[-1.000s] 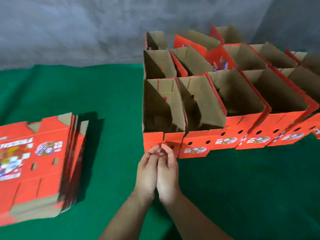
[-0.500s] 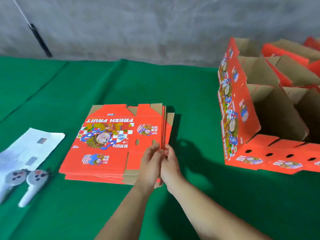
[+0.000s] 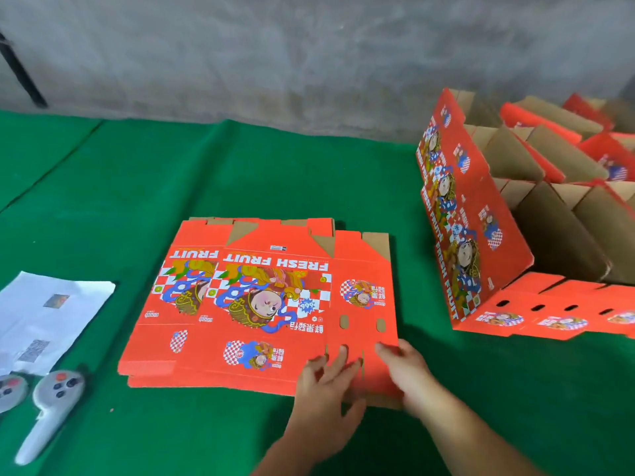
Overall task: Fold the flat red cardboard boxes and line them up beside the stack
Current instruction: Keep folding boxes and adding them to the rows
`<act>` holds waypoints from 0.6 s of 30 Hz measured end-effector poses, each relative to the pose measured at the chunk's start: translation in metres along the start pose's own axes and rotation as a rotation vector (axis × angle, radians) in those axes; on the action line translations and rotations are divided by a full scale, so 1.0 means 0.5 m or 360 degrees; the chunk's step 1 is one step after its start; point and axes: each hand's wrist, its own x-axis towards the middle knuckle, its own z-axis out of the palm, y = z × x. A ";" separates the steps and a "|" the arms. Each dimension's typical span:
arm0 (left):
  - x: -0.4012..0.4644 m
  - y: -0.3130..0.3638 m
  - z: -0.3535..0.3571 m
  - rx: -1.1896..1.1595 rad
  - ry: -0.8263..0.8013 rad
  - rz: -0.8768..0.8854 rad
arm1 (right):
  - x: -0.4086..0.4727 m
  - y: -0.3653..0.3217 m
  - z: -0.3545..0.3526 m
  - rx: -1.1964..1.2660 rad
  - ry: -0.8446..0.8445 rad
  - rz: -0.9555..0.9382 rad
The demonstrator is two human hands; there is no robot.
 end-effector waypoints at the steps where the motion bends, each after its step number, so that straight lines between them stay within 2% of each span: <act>1: -0.005 0.001 -0.004 -0.0142 0.0007 0.0051 | 0.000 0.022 -0.038 0.0071 -0.0010 -0.0003; 3: -0.004 -0.012 -0.031 -0.0339 0.0270 -0.0015 | -0.005 0.053 -0.112 0.0326 -0.0069 -0.0032; 5: 0.007 -0.048 -0.078 -0.0402 0.0630 -0.0304 | -0.019 0.068 -0.176 0.0579 -0.0228 -0.0045; 7: 0.022 -0.089 -0.136 -0.0428 0.0813 -0.0609 | -0.030 0.074 -0.228 0.0756 -0.0351 -0.0058; 8: 0.030 -0.106 -0.163 -0.0516 0.0835 -0.0696 | -0.031 0.078 -0.251 0.0833 -0.0369 -0.0061; 10: 0.045 -0.122 -0.205 -0.0946 0.0769 -0.0732 | -0.029 0.084 -0.291 0.0873 -0.0414 -0.0063; 13: 0.057 -0.106 -0.234 -0.1488 0.0586 -0.0557 | -0.027 0.063 -0.333 0.0811 -0.0515 -0.0051; 15: 0.055 -0.088 -0.237 -0.1628 0.0541 -0.0412 | -0.024 0.027 -0.346 0.0748 -0.0416 -0.0125; 18: 0.046 -0.049 -0.237 -0.1780 0.0618 -0.0268 | -0.032 -0.044 -0.359 0.0624 -0.0167 -0.0283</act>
